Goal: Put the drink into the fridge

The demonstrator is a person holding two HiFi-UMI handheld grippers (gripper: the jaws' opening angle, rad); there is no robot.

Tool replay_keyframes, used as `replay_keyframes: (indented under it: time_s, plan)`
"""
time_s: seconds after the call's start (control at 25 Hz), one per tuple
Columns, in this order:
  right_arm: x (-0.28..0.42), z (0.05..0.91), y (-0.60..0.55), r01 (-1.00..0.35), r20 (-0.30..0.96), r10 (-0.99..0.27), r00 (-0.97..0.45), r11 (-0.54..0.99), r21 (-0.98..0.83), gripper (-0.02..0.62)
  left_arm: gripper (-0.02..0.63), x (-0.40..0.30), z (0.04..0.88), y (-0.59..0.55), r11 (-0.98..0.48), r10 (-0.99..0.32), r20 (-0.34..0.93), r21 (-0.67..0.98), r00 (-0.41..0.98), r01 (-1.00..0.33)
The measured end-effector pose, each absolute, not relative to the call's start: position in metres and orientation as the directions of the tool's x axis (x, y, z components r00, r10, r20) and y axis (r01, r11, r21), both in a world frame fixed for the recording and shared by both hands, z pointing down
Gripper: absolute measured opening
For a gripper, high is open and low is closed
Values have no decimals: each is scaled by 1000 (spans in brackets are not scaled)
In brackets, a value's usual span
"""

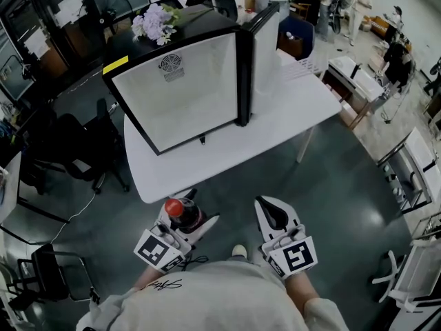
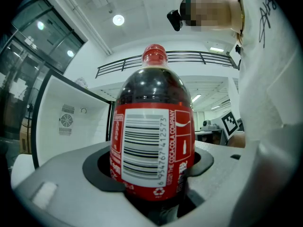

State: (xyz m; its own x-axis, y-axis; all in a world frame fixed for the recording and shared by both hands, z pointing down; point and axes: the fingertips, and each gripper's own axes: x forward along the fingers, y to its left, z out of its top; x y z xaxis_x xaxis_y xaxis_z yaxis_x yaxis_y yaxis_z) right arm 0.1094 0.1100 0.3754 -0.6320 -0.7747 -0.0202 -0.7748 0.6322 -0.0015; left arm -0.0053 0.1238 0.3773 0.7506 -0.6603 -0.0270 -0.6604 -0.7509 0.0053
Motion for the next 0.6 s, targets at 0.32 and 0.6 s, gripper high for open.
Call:
replay_keyframes:
  time_s: [0.32,0.6]
  plan:
    - [124,378,94,-754,-18,-754,-656,657,4,11,324,9,379,111,-731,-682,-25,11,731,-682]
    - [133,384,87,-719,-8,-719,-695,695,12,11,324,17,383,106,-700,-714,-32,10,699,-714]
